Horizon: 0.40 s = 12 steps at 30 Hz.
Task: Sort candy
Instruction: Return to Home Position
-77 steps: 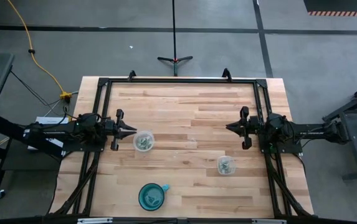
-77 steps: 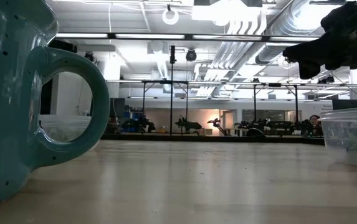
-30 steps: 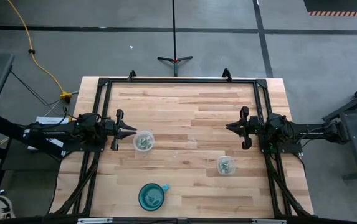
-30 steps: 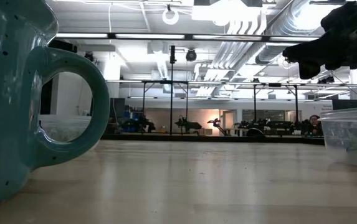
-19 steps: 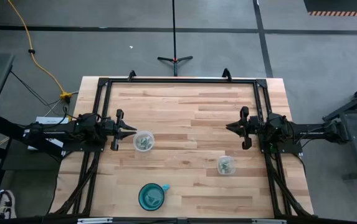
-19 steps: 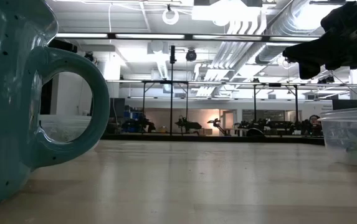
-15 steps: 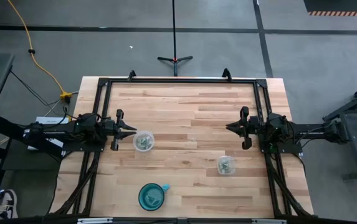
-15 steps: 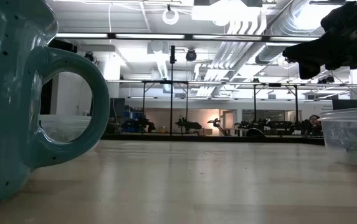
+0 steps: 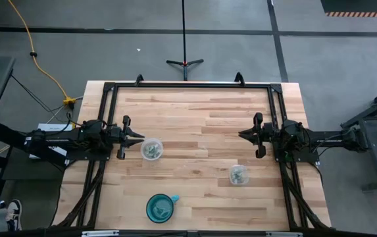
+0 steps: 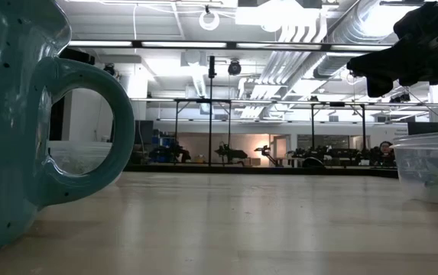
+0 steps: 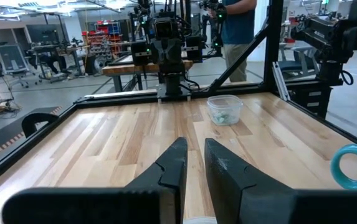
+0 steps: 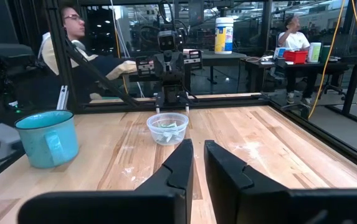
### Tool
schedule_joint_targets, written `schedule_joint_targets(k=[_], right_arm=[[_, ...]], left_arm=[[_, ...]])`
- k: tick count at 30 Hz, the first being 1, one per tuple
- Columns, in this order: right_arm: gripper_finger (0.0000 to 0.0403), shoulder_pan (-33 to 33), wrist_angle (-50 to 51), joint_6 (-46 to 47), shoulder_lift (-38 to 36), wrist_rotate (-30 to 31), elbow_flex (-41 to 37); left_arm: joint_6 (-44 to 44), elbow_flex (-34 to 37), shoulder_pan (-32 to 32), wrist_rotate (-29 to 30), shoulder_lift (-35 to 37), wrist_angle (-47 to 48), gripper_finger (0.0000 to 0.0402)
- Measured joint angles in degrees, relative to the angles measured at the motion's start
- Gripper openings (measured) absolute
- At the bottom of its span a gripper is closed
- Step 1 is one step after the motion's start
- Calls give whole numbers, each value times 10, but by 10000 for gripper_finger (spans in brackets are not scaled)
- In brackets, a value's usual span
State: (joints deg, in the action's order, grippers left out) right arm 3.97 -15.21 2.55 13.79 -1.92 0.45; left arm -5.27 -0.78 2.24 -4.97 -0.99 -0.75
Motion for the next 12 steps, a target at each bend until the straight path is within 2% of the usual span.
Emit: schedule_joint_targets(k=[12], right_arm=[[32, 0, 0, 0, 0, 0, 0]], left_arm=[[0, 0, 0, 3, 0, 0, 92]])
